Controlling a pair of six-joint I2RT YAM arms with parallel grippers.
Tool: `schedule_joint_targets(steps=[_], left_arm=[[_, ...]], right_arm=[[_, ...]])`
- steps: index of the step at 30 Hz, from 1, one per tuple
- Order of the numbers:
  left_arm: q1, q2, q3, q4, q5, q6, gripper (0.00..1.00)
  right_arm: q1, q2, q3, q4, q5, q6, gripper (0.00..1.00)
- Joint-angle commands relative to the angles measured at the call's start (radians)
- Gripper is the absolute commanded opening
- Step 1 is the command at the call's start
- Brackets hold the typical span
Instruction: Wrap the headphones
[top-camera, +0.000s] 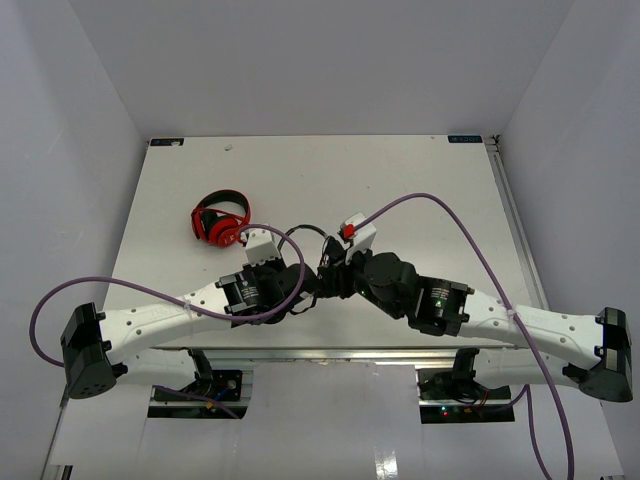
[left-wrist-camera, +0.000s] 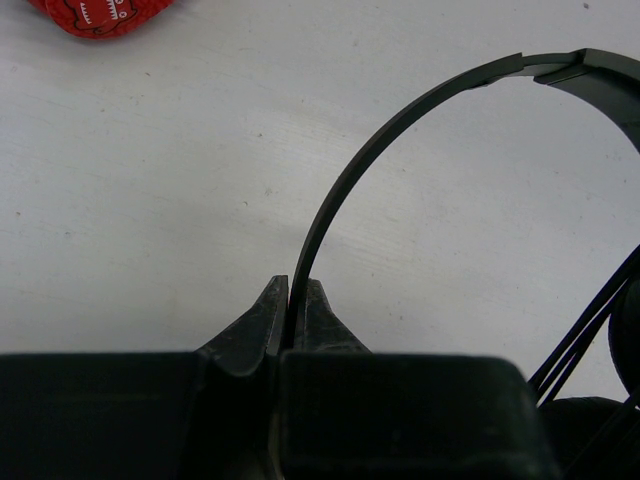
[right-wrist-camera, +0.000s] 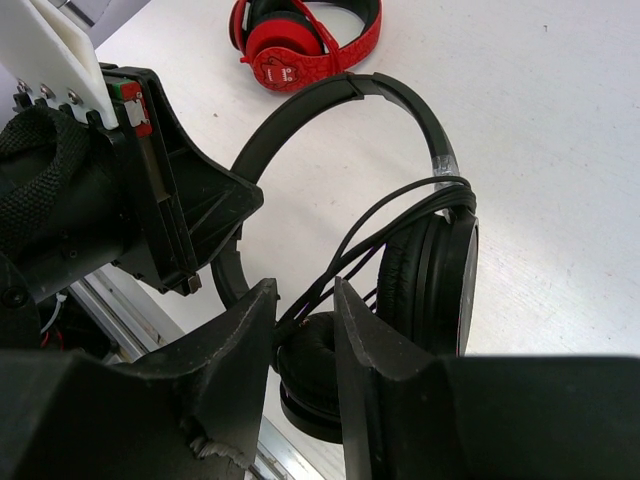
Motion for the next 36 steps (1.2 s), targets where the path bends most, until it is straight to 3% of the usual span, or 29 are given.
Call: schedule_joint_targets(steps=[1, 22, 29, 36], left_arm=[[0.004, -0.038, 0.045, 0.014, -0.035, -0.029, 0.0], [0.004, -0.036, 0.04, 0.013, -0.041, -0.04, 0.0], [0.004, -0.041, 0.039, 0.007, -0.044, -0.064, 0.0], [0.004, -0.027, 0.06, -0.004, -0.053, -0.077, 0.0]], right_arm=[[0.007, -0.022, -0.013, 0.019, 0.028, 0.005, 0.34], [0.008, 0.033, -0.024, 0.074, 0.039, 0.004, 0.26], [0.012, 0.039, -0.031, 0.074, 0.039, 0.019, 0.08], [0.048, 0.042, -0.054, 0.113, 0.055, 0.021, 0.08]])
